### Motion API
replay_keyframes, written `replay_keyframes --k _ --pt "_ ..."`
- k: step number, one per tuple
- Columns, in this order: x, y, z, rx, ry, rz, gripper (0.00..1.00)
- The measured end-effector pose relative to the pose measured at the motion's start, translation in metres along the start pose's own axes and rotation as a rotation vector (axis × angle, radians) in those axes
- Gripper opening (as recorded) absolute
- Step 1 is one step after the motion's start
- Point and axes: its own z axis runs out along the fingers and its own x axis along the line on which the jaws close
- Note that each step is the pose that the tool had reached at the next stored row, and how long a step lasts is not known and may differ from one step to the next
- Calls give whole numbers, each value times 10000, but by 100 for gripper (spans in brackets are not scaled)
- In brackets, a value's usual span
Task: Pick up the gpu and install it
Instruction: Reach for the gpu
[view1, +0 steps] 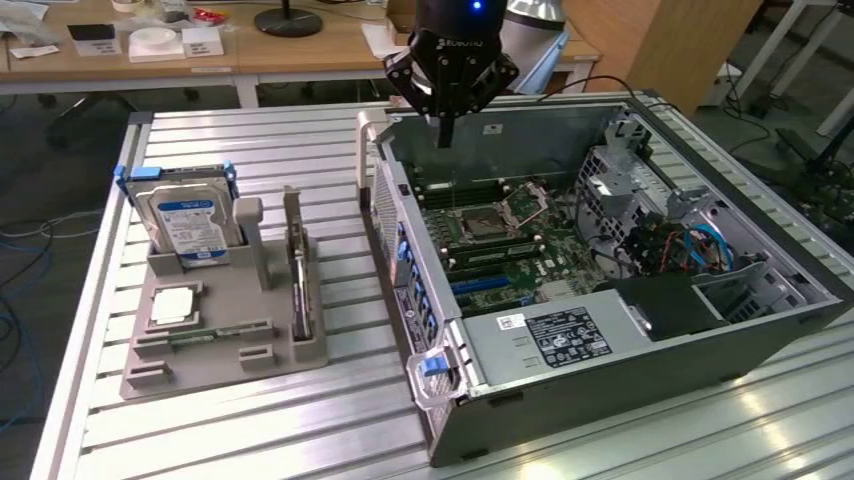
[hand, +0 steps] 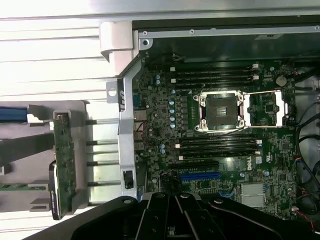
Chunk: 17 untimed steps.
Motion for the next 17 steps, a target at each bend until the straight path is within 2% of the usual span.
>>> replay_keyframes --k 17 --pt "150 -11 -2 0 0 1 11"
